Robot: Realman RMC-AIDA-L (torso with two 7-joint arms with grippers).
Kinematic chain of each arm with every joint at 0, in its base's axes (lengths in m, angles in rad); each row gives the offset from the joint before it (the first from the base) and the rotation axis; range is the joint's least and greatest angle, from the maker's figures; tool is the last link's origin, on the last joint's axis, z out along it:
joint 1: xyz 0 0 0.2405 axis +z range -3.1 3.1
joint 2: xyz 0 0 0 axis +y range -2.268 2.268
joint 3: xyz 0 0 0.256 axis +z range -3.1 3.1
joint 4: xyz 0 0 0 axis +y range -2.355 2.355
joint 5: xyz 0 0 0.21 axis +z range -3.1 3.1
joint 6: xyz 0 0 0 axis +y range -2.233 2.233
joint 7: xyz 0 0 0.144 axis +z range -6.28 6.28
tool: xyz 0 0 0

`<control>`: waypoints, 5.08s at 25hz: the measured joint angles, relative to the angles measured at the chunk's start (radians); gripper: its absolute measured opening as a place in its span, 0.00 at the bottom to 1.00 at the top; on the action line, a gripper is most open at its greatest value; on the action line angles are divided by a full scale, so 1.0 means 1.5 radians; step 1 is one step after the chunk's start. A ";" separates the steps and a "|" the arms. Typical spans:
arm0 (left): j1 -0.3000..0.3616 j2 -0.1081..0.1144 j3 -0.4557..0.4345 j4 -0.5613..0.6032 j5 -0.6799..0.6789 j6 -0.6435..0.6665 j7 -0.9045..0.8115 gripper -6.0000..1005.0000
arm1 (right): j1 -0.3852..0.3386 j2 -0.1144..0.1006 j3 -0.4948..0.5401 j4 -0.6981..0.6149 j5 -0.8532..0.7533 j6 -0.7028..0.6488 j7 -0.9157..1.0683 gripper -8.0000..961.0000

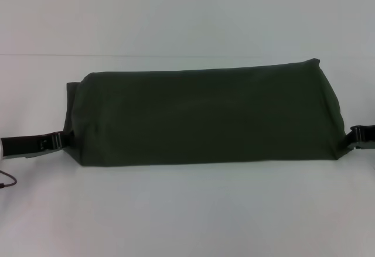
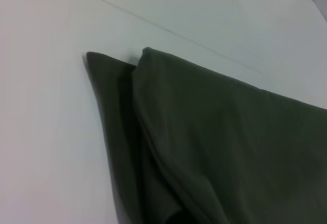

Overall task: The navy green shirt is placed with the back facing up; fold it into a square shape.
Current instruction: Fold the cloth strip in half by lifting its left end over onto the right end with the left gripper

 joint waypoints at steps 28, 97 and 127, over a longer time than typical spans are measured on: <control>0.048 0.031 -0.078 0.147 0.146 0.367 -0.065 0.03 | -0.099 0.014 0.026 -0.049 0.001 -0.350 -0.164 0.01; -0.061 0.084 -0.061 -0.055 0.183 0.133 -0.236 0.94 | -0.088 0.123 0.016 0.007 0.291 -0.180 -0.982 0.95; -0.048 0.090 -0.060 0.003 0.212 0.125 -0.242 0.94 | -0.091 0.123 0.016 0.008 0.293 -0.180 -0.983 0.95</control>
